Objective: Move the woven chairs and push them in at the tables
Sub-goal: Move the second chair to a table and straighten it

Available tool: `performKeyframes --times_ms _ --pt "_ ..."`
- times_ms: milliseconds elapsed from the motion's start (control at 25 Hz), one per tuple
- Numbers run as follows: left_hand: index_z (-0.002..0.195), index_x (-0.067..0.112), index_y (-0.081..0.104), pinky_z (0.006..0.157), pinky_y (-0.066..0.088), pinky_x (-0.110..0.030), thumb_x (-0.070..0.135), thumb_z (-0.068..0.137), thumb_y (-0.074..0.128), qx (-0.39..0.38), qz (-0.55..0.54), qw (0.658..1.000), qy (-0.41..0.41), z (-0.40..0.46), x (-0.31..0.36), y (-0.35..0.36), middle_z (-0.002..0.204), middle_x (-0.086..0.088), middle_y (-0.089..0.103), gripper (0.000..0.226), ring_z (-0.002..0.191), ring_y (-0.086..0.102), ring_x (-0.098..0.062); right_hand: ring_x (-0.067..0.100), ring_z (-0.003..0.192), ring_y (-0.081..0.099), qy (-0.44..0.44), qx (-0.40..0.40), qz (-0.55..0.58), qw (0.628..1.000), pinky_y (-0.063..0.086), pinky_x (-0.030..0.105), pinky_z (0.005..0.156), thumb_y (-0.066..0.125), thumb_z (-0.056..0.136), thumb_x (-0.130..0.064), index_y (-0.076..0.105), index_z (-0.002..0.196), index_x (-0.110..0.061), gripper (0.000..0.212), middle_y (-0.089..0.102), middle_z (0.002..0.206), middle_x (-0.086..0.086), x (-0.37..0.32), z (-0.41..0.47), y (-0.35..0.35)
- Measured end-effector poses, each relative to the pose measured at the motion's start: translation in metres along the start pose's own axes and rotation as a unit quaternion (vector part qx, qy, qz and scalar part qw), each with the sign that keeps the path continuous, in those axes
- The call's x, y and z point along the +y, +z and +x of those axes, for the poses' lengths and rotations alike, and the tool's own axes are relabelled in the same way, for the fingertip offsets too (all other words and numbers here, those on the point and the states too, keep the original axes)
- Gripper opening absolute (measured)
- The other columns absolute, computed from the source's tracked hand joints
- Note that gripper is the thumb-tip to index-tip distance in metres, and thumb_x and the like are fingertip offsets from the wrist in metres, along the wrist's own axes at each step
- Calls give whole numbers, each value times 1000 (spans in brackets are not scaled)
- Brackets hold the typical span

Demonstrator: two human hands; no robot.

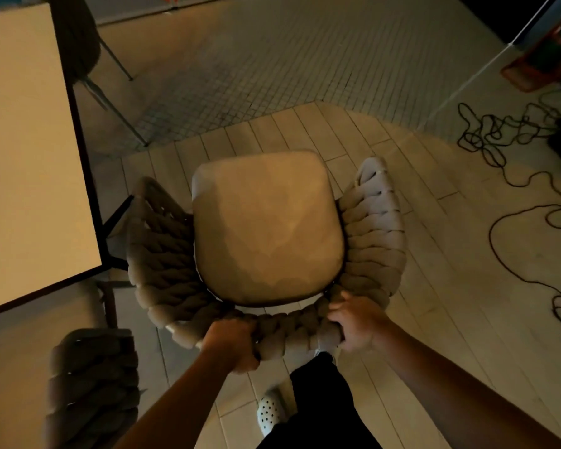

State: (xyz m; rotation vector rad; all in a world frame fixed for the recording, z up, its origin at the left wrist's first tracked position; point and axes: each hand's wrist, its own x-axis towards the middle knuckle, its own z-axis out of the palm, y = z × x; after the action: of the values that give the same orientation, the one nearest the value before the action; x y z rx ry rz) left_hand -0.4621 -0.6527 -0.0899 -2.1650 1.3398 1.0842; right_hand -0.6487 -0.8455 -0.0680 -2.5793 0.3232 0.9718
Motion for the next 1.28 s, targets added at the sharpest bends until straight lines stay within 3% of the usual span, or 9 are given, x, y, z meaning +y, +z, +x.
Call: performKeyframes --times_ms 80,200,400,600,760,1160,1280 --pt "115 39 51 69 38 -25 51 56 62 5 -7 1000 -18 9 4 -18 87 9 52 61 78 52 -14 28 109 46 1 6 -7 1000 43 32 76 66 66 -47 61 102 -18 47 59 112 0 15 9 -14" --pt "111 40 53 69 38 -25 48 60 62 25 -32 999 -24 32 7 -51 81 12 49 53 73 47 -12 28 111 46 3 23 -17 1000 44 33 79 65 69 -48 61 102 -20 44 59 113 -1 43 29 -45" --pt "116 45 51 81 44 -28 47 66 63 51 -48 997 -27 81 3 -119 99 12 62 52 95 59 -15 26 108 47 -21 43 -28 998 40 29 75 64 72 -49 63 104 -23 42 60 113 -3 97 78 -111" --pt "127 51 42 85 45 -28 51 68 62 65 -14 995 -68 127 -14 -188 107 11 63 63 101 59 -14 24 108 48 -62 70 -35 995 46 32 84 57 75 -56 63 108 -27 45 61 114 -7 139 131 -169" --pt "129 59 35 88 45 -29 52 66 57 88 -14 992 -88 171 -30 -244 118 12 61 67 109 57 -15 26 102 49 -81 75 -35 993 45 34 77 60 72 -55 64 106 -27 44 62 109 -7 176 178 -223" --pt "122 54 48 78 45 -28 54 64 55 130 -41 983 -122 264 -64 -341 105 14 65 59 98 60 -13 21 100 48 -98 84 -68 989 37 28 69 62 67 -52 65 105 -33 43 61 101 -9 250 273 -336" --pt "124 53 46 80 44 -28 54 66 57 126 -64 981 -133 281 -73 -369 111 13 63 59 101 58 -13 23 101 48 -97 78 -72 990 38 29 70 63 69 -47 65 100 -30 36 61 101 -8 263 295 -368"
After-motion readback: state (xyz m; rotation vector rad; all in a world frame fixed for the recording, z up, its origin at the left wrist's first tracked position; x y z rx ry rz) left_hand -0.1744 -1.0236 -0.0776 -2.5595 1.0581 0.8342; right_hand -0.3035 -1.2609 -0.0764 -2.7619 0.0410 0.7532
